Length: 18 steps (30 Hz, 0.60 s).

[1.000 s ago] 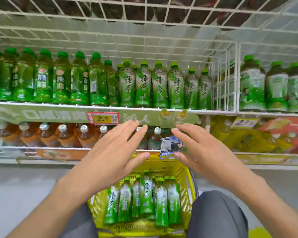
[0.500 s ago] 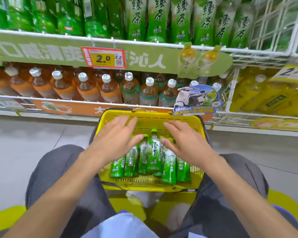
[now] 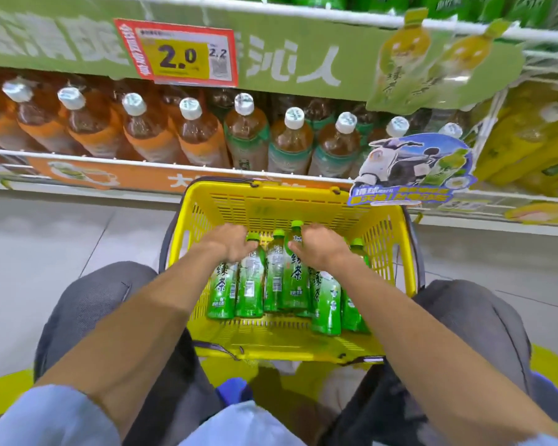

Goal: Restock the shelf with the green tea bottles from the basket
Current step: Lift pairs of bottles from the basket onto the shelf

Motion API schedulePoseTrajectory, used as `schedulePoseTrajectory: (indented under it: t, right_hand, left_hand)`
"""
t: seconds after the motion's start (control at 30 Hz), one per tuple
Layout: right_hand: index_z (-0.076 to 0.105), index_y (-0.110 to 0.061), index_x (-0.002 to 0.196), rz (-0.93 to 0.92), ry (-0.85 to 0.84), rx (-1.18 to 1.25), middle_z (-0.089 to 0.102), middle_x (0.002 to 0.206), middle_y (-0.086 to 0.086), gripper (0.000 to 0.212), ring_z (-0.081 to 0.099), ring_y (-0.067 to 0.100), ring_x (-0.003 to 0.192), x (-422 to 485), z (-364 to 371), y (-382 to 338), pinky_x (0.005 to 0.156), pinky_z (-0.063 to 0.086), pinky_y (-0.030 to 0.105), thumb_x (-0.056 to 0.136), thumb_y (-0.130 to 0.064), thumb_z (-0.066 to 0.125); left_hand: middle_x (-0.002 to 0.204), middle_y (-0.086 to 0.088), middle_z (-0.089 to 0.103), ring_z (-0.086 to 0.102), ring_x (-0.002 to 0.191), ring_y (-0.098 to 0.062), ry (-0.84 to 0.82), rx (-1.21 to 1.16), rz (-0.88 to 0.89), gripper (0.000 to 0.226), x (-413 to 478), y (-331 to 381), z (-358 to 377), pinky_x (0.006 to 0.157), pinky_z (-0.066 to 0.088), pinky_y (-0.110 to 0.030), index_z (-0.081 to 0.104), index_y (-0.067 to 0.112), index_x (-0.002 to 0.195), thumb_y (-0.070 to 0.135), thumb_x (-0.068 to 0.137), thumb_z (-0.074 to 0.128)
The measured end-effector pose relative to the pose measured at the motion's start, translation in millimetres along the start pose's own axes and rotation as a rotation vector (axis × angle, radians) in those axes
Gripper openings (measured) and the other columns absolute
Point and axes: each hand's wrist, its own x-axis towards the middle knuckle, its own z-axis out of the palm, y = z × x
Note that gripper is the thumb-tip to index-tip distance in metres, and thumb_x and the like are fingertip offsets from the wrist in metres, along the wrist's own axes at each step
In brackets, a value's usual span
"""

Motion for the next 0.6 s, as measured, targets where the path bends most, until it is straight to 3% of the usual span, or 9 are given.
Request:
schedulePoseTrajectory:
  t: [0.1,0.23,0.33,0.4,0.5,0.6]
  right_hand:
    - [0.054,-0.003,0.127,0.038,-0.048,0.043,0.053,0.131,0.021,0.054,0.062,0.037,0.112,18,10,-1,0.097,0.052,0.049,0.103,-0.051,0.047]
    - [0.054,-0.003,0.125,0.118,-0.111,0.172,0.059,0.115,0.015,0.055,0.067,0.03,0.1,35,18,3,0.092,0.056,0.045,0.1,-0.052,0.054]
    - [0.049,-0.005,0.134,0.166,-0.126,0.26,0.058,0.123,0.012,0.067,0.061,0.03,0.111,44,23,9,0.093,0.054,0.04,0.095,-0.058,0.059]
    - [0.05,-0.009,0.138,0.192,-0.104,0.33,0.055,0.134,0.012,0.075,0.056,0.03,0.12,48,25,12,0.096,0.05,0.038,0.088,-0.062,0.066]
    - [0.046,-0.012,0.146,0.224,-0.107,0.462,0.051,0.144,0.007,0.079,0.05,0.028,0.132,50,24,14,0.102,0.043,0.034,0.086,-0.054,0.075]
    - [0.045,-0.013,0.147,0.22,-0.095,0.484,0.051,0.147,0.006,0.08,0.048,0.027,0.134,50,23,16,0.106,0.04,0.032,0.085,-0.052,0.076]
  left_hand:
    - [0.131,-0.02,0.057,0.055,0.119,-0.037,-0.031,-0.071,-0.025,0.05,20,-4,14,0.093,0.045,-0.044,0.053,0.004,0.125,0.049,0.104,0.043]
    - [0.127,-0.022,0.059,0.057,0.111,-0.038,-0.059,-0.211,-0.076,0.048,43,-3,32,0.088,0.046,-0.043,0.054,0.004,0.116,0.05,0.101,0.049]
    - [0.125,-0.022,0.059,0.056,0.105,-0.035,-0.066,-0.256,-0.113,0.042,56,4,38,0.084,0.046,-0.042,0.053,0.005,0.108,0.046,0.099,0.056]
    - [0.111,-0.014,0.059,0.052,0.094,-0.028,-0.048,-0.275,-0.139,0.038,60,9,42,0.077,0.042,-0.037,0.048,0.009,0.101,0.045,0.098,0.06]
    - [0.094,-0.005,0.054,0.05,0.088,-0.024,0.005,-0.29,-0.2,0.039,64,14,44,0.069,0.039,-0.032,0.048,0.011,0.096,0.043,0.092,0.07]
    - [0.092,-0.004,0.054,0.053,0.088,-0.024,0.022,-0.283,-0.213,0.04,66,16,43,0.066,0.04,-0.033,0.051,0.011,0.098,0.041,0.087,0.076]
